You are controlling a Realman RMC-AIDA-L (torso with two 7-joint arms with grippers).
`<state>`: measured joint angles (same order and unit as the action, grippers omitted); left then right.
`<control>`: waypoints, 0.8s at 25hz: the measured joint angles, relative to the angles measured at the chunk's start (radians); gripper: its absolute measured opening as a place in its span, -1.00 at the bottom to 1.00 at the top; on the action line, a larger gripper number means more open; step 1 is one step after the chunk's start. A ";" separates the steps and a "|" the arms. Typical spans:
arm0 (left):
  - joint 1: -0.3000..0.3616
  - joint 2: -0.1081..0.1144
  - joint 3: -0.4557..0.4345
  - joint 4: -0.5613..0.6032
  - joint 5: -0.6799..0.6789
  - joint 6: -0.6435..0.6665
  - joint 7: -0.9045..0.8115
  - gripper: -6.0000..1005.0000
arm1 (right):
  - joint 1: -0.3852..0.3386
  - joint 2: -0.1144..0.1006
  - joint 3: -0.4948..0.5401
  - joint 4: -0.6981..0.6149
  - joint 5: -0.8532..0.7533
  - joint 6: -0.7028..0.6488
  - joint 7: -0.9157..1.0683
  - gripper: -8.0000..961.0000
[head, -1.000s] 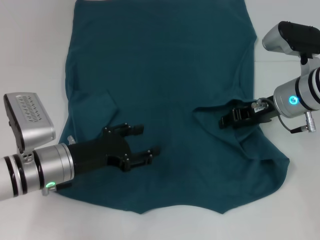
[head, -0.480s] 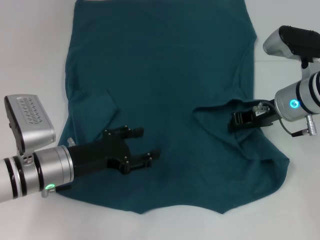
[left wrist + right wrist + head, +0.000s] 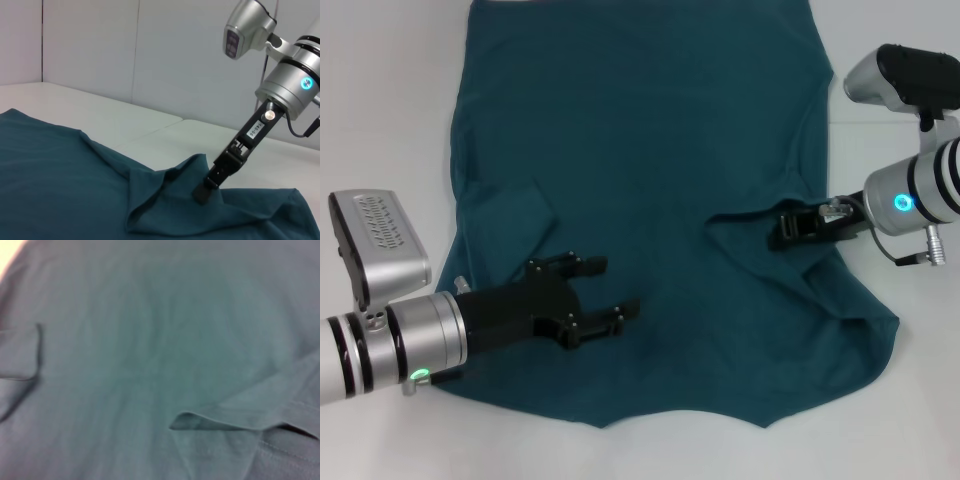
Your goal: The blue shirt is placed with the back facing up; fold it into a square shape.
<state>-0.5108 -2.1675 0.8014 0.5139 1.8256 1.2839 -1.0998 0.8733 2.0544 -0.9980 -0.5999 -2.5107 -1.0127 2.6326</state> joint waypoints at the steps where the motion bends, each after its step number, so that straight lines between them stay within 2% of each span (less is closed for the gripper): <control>1: 0.000 0.000 -0.001 0.000 0.000 0.000 0.000 0.46 | -0.004 0.005 0.000 -0.011 0.010 -0.002 -0.016 -0.93; 5: 0.000 0.000 -0.004 0.000 0.000 0.000 -0.002 0.46 | -0.021 0.014 0.001 -0.043 0.063 -0.016 -0.075 -0.91; 20: -0.004 -0.003 0.001 0.000 -0.010 0.000 -0.007 0.46 | -0.058 0.020 0.000 -0.059 0.178 -0.094 -0.291 -0.84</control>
<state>-0.5151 -2.1708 0.8022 0.5139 1.8152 1.2840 -1.1069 0.8152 2.0747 -0.9985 -0.6593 -2.3323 -1.1062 2.3412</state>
